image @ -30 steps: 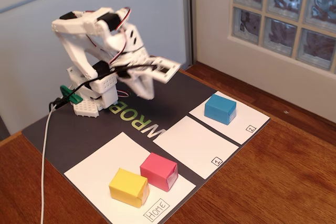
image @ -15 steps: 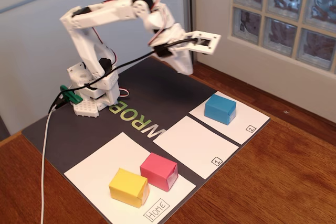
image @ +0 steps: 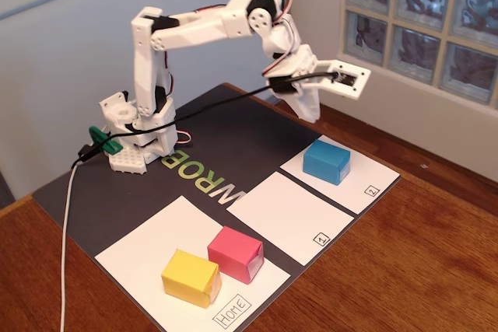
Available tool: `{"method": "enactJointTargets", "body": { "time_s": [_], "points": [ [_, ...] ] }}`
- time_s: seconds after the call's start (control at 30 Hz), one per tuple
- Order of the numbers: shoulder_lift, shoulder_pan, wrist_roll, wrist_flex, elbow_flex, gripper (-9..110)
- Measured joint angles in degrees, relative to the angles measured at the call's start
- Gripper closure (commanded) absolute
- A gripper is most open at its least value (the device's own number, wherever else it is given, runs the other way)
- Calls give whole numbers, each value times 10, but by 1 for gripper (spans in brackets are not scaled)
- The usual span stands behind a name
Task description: Move box blue to home
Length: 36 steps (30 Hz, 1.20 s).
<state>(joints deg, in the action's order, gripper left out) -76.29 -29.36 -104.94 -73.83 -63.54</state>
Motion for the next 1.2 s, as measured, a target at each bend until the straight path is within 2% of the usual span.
{"method": "enactJointTargets", "body": {
  "time_s": [0.27,0.4,0.73,1.2],
  "points": [
    [78,-20,-15,4,38,97],
    [96,-28,-35,13,38,87],
    [117,-53,-78,41,40,72],
    [160,-66,-67,44,40,70]
  ]
}}
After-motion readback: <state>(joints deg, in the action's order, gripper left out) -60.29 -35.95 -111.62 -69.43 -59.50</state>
